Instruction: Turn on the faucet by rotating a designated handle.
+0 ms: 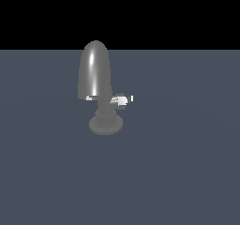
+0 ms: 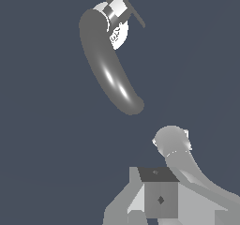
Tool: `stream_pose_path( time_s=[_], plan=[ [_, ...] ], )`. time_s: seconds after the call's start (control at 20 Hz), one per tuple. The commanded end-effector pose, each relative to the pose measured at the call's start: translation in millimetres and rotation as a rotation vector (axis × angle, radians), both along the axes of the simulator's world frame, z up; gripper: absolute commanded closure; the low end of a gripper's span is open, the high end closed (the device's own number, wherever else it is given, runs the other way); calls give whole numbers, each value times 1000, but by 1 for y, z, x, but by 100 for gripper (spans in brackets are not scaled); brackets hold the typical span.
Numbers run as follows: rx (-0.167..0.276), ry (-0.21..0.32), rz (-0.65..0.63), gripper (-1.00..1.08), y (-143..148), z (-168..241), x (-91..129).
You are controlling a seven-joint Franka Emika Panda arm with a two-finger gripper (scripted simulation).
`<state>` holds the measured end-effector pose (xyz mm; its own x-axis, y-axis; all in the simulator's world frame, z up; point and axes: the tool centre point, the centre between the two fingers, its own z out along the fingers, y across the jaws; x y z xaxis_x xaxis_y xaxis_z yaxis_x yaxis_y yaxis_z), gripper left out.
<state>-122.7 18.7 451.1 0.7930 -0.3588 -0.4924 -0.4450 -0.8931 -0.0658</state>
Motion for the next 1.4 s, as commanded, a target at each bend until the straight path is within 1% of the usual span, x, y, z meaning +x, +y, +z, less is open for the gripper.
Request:
stream_pose_path(
  time_s=[0.0,0.65,1.05,1.35],
  plan=[
    [19,49,-43,108,-1,-7,12],
    [130,320,-279,108,-11,-56,72],
    [210,512,-448,108,-22,-100,103],
    [271,657,-576,108,-31,-137,120]
  ],
)
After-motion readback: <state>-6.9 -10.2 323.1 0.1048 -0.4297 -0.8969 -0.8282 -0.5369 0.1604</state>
